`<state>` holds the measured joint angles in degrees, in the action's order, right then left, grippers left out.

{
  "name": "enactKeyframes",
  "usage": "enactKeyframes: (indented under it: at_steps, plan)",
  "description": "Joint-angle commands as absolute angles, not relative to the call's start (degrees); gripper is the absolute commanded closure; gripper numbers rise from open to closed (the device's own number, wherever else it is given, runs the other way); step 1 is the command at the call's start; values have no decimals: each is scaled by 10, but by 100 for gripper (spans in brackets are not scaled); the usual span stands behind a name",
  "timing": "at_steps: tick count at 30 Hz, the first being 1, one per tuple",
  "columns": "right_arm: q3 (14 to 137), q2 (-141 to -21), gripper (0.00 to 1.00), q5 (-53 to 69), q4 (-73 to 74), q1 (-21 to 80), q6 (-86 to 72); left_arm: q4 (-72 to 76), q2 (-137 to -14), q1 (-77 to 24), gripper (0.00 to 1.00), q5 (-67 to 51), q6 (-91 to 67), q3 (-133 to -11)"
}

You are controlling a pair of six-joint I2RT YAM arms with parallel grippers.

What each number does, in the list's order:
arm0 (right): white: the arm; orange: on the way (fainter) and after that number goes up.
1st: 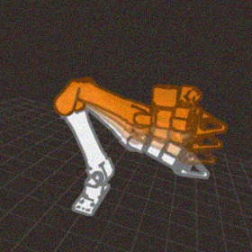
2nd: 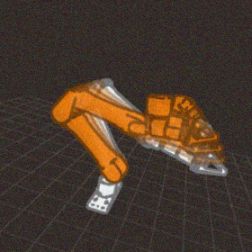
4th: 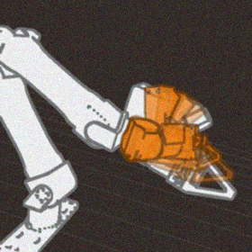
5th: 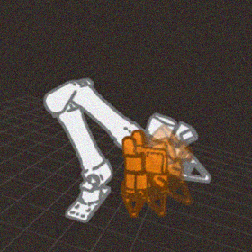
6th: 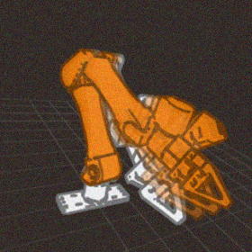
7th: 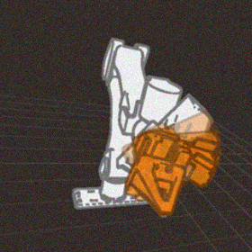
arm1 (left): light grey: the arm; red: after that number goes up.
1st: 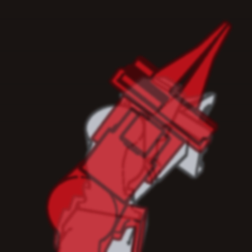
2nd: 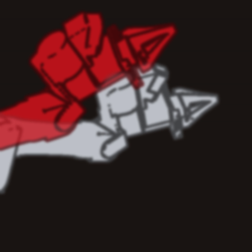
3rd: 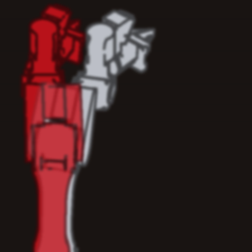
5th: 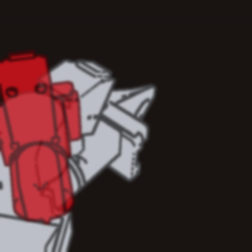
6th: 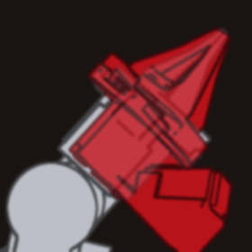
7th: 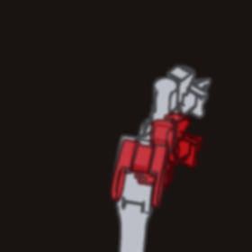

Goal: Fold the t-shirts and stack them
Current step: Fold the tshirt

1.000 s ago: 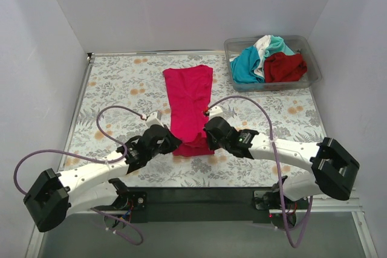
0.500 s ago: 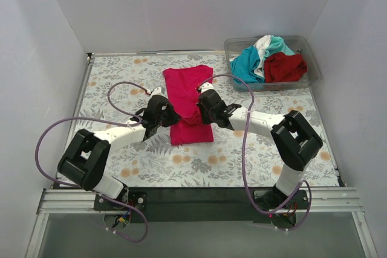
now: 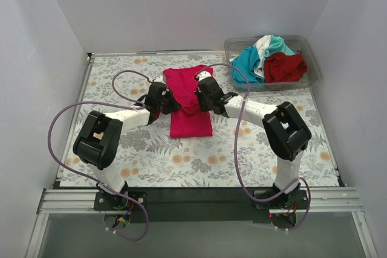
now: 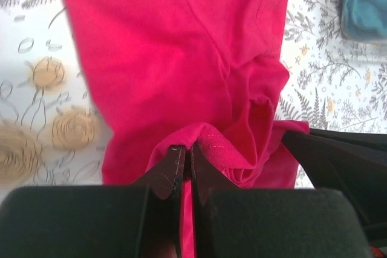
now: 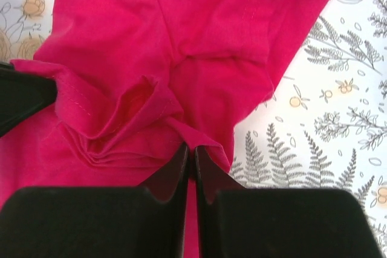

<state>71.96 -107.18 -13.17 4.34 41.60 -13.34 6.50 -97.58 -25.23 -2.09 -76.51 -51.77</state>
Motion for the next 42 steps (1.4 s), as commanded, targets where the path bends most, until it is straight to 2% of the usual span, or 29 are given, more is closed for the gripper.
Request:
enactKeyframes:
  at_steps: [1, 3, 4, 5, 7, 9, 13, 16, 22, 30, 42]
  plan:
    - [764, -1092, 99, -126, 50, 405, -120, 64, -997, -239, 100, -42, -747, -556]
    - [777, -1105, 95, -125, 55, 401, -119, 51, -1005, -230, 80, -40, -750, -574]
    - [783, -1107, 86, -124, 58, 396, -118, 47, -1006, -228, 70, -29, -751, -578]
    - [788, -1109, 81, -126, 64, 394, -116, 41, -1004, -223, 64, -21, -751, -585]
    - [801, -1106, 65, -131, 69, 390, -113, 30, -992, -220, 43, 2, -751, -595]
    - [806, -1089, 55, -145, 80, 385, -109, 7, -984, -215, 25, 47, -741, -612]
    - [771, -1028, 47, -160, 82, 384, -105, 3, -936, -213, 23, 60, -730, -600]
    - [732, -999, 46, -138, 82, 385, -114, 25, -877, -215, 23, 14, -736, -529]
    - [579, -894, 44, -82, 43, 393, -148, 56, -742, -234, 24, -34, -758, -360]
    - [472, -829, 43, -4, 8, 400, -174, 61, -637, -249, 26, -90, -767, -241]
    - [464, -873, 44, 44, -41, 400, -183, 120, -722, -255, 34, -79, -767, -224]
